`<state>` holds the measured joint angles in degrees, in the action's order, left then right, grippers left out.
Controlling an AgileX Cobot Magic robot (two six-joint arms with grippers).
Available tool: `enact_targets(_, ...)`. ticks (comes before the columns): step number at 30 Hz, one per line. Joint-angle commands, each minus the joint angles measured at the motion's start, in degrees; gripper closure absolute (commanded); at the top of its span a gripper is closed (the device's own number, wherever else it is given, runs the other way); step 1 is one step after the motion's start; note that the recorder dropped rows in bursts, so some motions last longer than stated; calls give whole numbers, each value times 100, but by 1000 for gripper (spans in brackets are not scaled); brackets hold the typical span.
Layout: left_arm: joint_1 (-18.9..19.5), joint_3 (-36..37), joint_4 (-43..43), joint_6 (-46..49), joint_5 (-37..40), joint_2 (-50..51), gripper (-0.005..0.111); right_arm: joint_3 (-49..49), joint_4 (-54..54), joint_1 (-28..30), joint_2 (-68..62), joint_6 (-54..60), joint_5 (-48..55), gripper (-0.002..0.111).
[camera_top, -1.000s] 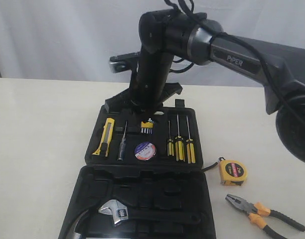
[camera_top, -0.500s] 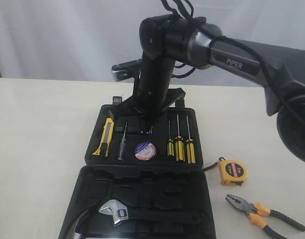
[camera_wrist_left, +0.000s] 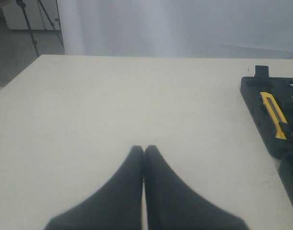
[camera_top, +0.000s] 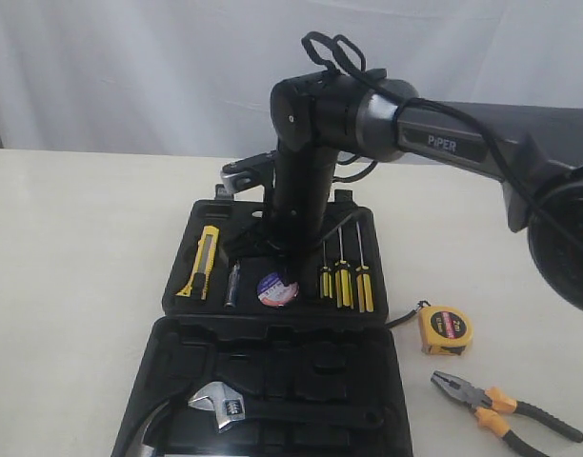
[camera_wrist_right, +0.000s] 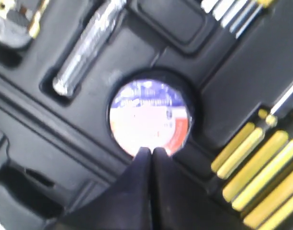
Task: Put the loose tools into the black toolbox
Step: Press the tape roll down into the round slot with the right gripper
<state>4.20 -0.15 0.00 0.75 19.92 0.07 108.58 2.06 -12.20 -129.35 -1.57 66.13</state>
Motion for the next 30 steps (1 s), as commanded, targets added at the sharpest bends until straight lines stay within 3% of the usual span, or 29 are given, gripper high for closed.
enact_targets(1,-27,15,0,-33,-31,-7,107,-2,-21,5,-44,33,-288,108)
enact_targets(10,-27,15,0,-33,-31,-7,107,-2,-33,5,-530,-38,-488,108)
enact_targets(30,-27,15,0,-33,-31,-7,107,-2,-206,225,-154,-97,-612,108)
